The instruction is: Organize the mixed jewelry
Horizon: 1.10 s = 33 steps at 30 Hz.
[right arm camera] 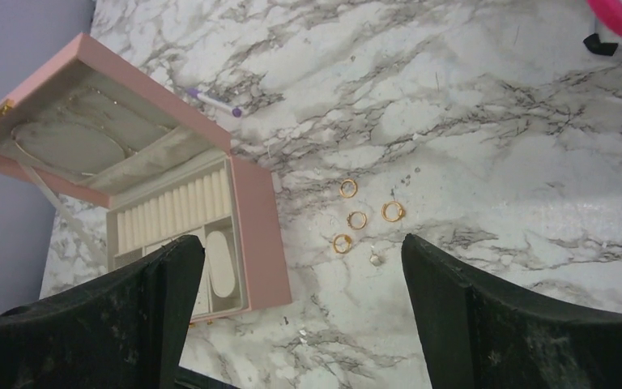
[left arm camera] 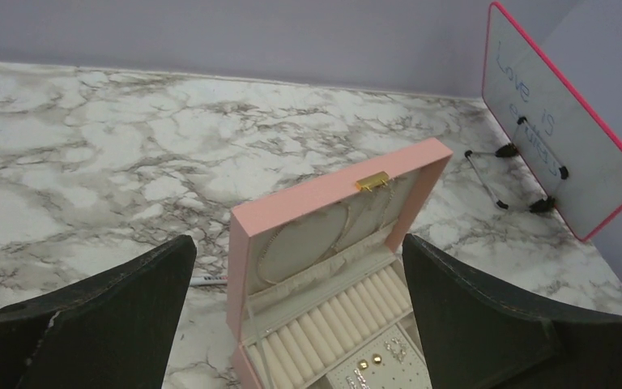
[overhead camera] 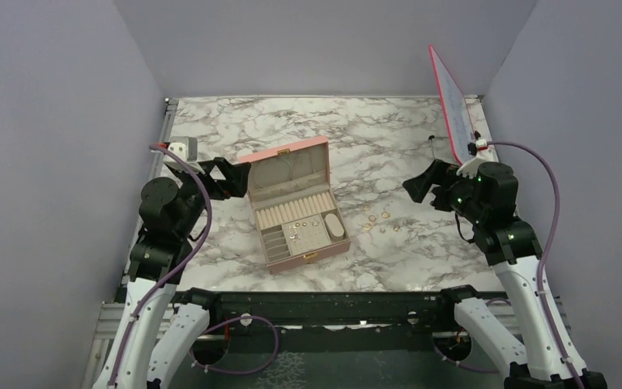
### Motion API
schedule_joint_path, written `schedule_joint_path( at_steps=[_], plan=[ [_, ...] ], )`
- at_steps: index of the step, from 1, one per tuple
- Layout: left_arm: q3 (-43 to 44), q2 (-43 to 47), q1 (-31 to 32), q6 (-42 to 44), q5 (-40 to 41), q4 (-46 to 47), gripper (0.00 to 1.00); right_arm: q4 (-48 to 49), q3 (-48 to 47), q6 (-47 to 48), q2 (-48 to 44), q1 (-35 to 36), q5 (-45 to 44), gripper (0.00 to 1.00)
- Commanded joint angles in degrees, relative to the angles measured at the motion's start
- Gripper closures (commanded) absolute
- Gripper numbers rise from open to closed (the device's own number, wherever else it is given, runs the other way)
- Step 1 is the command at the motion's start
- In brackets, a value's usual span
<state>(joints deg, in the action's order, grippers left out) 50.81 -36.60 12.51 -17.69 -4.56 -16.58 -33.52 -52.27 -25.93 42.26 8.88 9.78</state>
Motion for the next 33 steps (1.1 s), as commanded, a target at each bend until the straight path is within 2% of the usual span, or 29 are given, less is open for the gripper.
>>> schedule_joint_path(
  at_steps=[1,5,10,16,20,24,29,33],
  plan=[
    [-3.1,1.7,0.3,2.3,-11.7,5.4,0.01,0.4,2.1,0.9,3.1,-0.4,5.9,0.04],
    [-4.1,1.1,0.3,3.4,-21.2,4.2,0.01,2.7,4.9,-2.1,9.8,-0.3,11.4,0.15],
    [-6.2,1.0,0.3,0.8,-27.7,3.0,0.01,5.1,8.3,-4.9,15.2,-0.3,8.7,0.28],
    [-7.8,-1.8,0.3,-4.0,-29.7,3.7,0.01,7.2,11.1,-6.0,20.0,0.7,4.7,0.42],
    [-8.8,-3.8,0.5,-6.0,-30.2,5.6,0.01,5.8,11.1,-7.5,22.2,3.6,-4.0,0.45],
    [-8.9,-5.3,1.2,-6.7,-30.3,7.0,0.02,5.2,11.9,-9.5,23.2,5.5,-11.3,0.52],
    [-9.8,-6.8,2.7,-7.8,-30.0,9.5,0.09,6.4,12.8,-10.1,26.1,6.7,-12.9,0.62],
    [-10.5,-8.0,4.5,-8.9,-28.8,11.1,0.12,7.4,13.0,-10.5,28.5,7.3,-13.6,0.64]
  ],
)
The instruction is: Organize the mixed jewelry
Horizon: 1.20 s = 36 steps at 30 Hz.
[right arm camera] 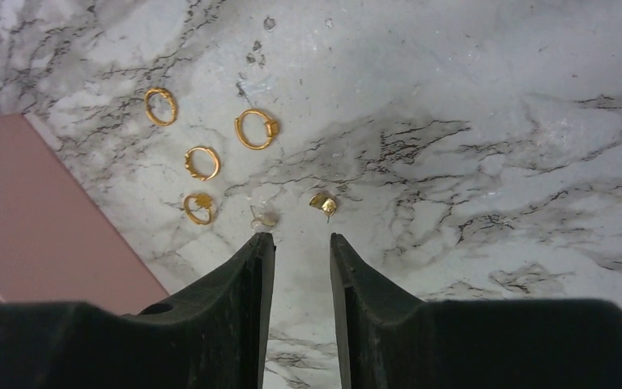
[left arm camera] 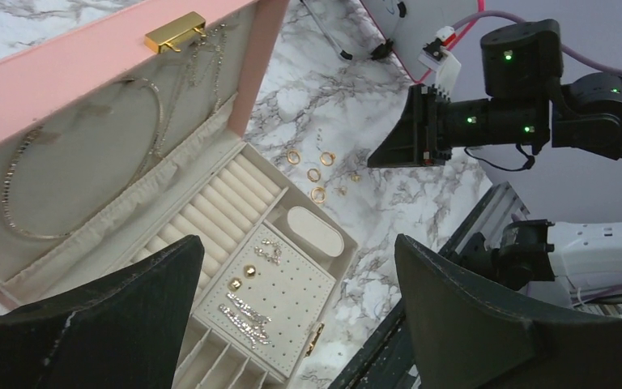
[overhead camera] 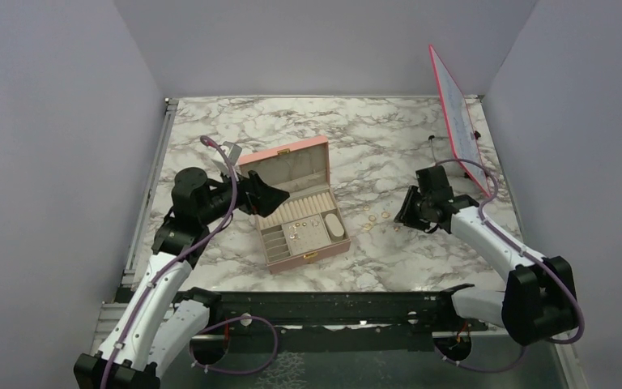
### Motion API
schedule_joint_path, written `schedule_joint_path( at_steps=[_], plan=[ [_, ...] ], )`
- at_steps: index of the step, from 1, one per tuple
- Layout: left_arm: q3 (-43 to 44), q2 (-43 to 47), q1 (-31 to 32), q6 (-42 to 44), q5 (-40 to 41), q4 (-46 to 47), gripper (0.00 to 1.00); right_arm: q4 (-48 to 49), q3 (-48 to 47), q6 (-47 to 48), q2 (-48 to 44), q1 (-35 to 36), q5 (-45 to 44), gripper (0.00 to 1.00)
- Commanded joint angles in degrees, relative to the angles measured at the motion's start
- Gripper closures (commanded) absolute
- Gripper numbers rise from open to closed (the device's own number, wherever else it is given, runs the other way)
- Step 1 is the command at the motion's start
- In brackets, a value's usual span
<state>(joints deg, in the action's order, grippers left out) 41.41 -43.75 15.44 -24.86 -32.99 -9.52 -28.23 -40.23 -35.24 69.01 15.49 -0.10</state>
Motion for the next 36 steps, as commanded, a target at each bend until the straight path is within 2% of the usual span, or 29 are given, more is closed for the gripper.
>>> schedule_joint_path(
  at_steps=[1,7,17,26,30,33,36],
  plan=[
    [-1.2,-1.1,1.9,-1.9,-0.1,4.3,0.12,2.5,1.1,-1.2,2.3,0.8,-3.8,0.64],
    [-1.8,-1.9,3.3,-2.5,1.3,5.2,0.12,4.2,1.3,-1.4,5.0,1.0,-3.7,0.7],
    [-2.6,-2.3,4.0,-3.0,2.9,5.4,0.13,4.5,2.1,-1.8,7.2,1.0,-5.2,0.74],
    [-2.8,-2.4,4.3,-3.3,3.6,5.5,0.16,6.1,2.5,-1.8,9.0,1.1,-5.3,0.81],
    [-2.9,-2.6,4.3,-3.3,3.9,5.4,0.17,6.7,2.6,-1.8,9.4,1.0,-5.3,0.88],
    [-2.9,-2.6,4.3,-3.5,3.9,5.5,0.17,6.8,2.5,-1.8,9.6,1.1,-5.2,0.98],
    [-2.8,-2.7,4.4,-3.8,3.9,5.4,0.17,6.8,2.3,-1.6,9.2,1.1,-4.6,0.99]
  ],
)
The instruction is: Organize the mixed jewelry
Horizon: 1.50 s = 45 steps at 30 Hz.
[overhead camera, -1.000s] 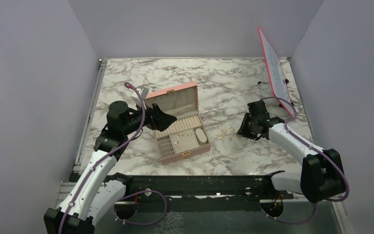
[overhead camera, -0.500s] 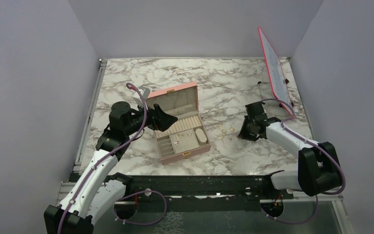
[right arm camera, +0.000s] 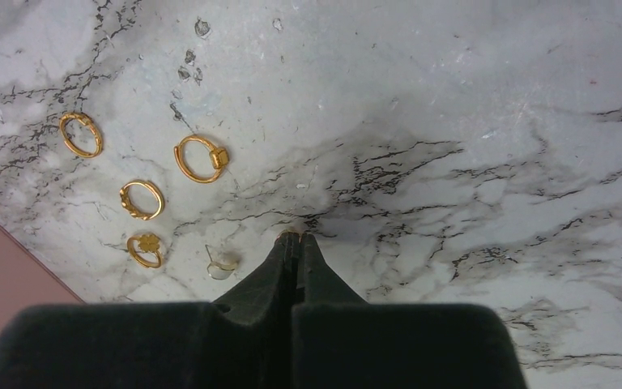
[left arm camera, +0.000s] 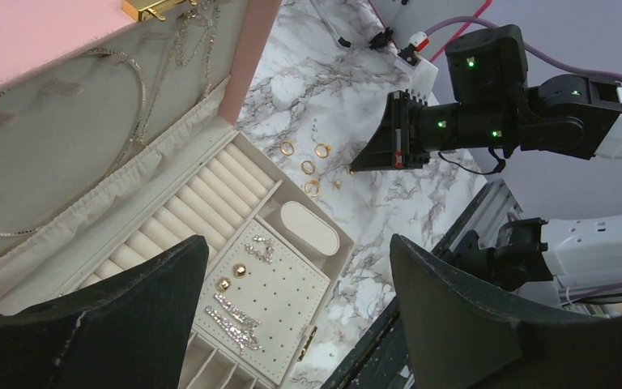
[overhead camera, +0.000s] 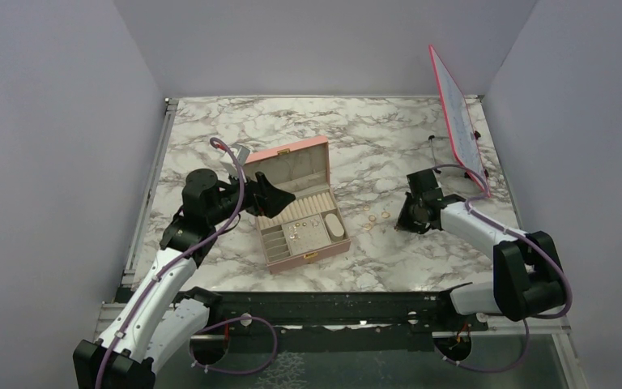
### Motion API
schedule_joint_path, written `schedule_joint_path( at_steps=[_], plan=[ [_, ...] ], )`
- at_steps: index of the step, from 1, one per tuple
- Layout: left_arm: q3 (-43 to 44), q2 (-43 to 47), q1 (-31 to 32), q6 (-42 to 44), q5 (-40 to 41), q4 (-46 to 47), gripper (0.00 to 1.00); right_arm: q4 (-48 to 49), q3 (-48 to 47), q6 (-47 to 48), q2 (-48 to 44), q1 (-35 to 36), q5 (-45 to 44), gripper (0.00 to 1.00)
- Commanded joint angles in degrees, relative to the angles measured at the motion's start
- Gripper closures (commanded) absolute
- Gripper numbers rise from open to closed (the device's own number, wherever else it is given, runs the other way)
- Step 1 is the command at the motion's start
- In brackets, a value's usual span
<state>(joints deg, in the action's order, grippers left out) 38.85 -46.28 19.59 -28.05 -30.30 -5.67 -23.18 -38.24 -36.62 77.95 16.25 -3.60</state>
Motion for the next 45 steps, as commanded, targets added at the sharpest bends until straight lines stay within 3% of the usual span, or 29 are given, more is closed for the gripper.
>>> schedule_joint_path(
  at_steps=[1,8,15,26,33,45],
  plan=[
    [-0.2,-0.3,0.3,-0.8,1.1,1.6,0.17,1.8,0.4,-0.1,-0.2,0.3,-0.9,0.99],
    [0.8,-1.5,0.7,-5.1,0.4,2.0,0.09,7.8,2.8,1.6,-7.8,0.3,7.2,0.99],
    [1.0,-4.3,3.0,-15.5,0.9,4.0,0.02,18.0,5.5,2.2,-16.3,0.3,16.0,0.99],
    [0.3,-11.9,15.8,-33.0,8.8,9.8,0.01,41.6,10.2,1.1,-22.3,3.8,30.6,0.99],
    [-2.8,-17.0,21.4,-50.4,11.1,23.5,0.15,54.4,12.8,0.2,-23.1,7.7,33.8,0.99],
    [-1.6,-21.5,23.6,-58.7,13.8,29.8,0.3,68.1,14.3,1.1,-21.7,10.0,42.0,0.99]
  ],
)
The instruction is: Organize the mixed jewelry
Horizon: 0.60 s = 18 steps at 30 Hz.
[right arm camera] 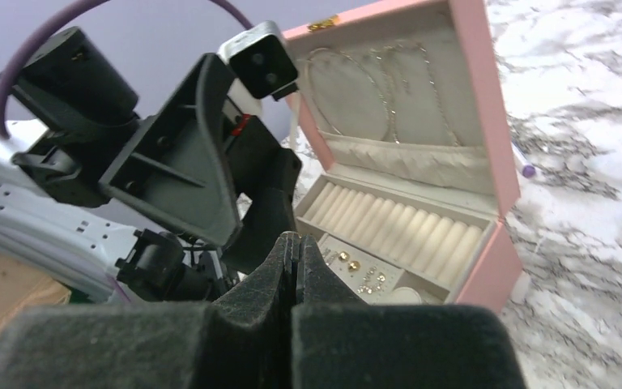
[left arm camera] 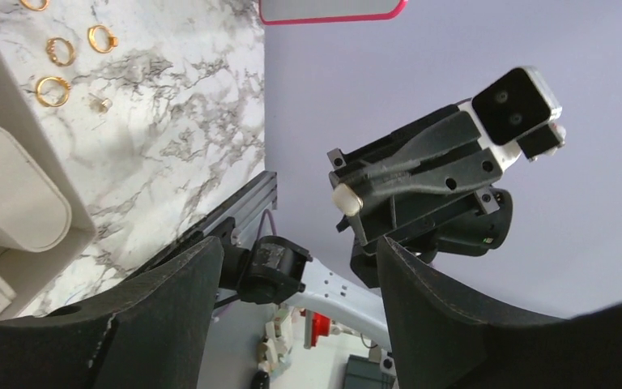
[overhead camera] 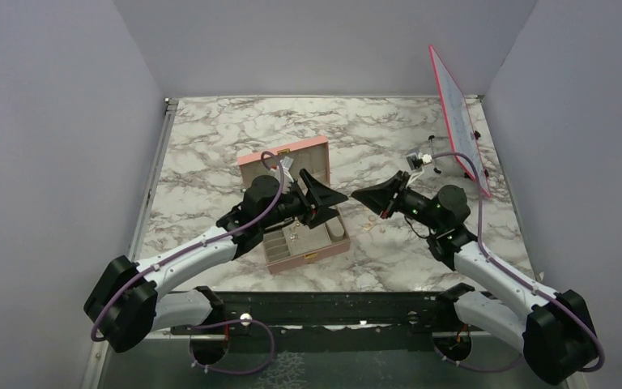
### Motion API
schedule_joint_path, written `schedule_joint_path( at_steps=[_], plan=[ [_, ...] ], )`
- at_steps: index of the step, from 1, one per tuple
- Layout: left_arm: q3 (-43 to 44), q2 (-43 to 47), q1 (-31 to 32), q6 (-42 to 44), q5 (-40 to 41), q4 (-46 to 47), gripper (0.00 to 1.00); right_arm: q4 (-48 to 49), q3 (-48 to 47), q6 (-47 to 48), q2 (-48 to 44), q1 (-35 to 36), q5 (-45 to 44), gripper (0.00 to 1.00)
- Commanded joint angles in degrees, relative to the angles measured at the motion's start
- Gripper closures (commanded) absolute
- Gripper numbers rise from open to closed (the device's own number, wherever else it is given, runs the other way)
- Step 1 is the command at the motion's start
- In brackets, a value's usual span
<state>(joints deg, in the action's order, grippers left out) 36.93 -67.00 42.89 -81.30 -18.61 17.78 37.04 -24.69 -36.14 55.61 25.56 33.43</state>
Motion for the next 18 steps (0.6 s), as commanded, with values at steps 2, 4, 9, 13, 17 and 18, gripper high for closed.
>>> schedule_joint_path(
  at_steps=[2,4,9,13,17,18],
  plan=[
    [0.0,-1.1,0.4,-6.9,1.9,8.3,0.31,8.8,0.8,1.4,0.7,0.9,6.2,0.99],
    [-0.1,-1.5,0.3,-7.9,1.5,9.6,0.31,9.6,0.8,2.1,1.0,1.2,7.4,0.99],
    [-0.1,-2.5,0.3,-9.3,0.7,11.9,0.29,11.3,0.8,3.6,1.4,1.5,9.3,0.99],
    [-0.9,-2.8,0.4,-10.5,0.3,13.3,0.36,12.6,1.1,4.2,1.5,1.7,9.3,0.99],
    [-1.7,-2.6,0.3,-11.0,-0.2,14.0,0.44,12.9,1.1,5.0,1.7,1.7,8.7,0.99],
    [-1.9,-2.6,0.3,-11.1,-0.3,14.0,0.46,12.9,1.1,5.1,1.7,1.8,8.6,0.99]
  ],
)
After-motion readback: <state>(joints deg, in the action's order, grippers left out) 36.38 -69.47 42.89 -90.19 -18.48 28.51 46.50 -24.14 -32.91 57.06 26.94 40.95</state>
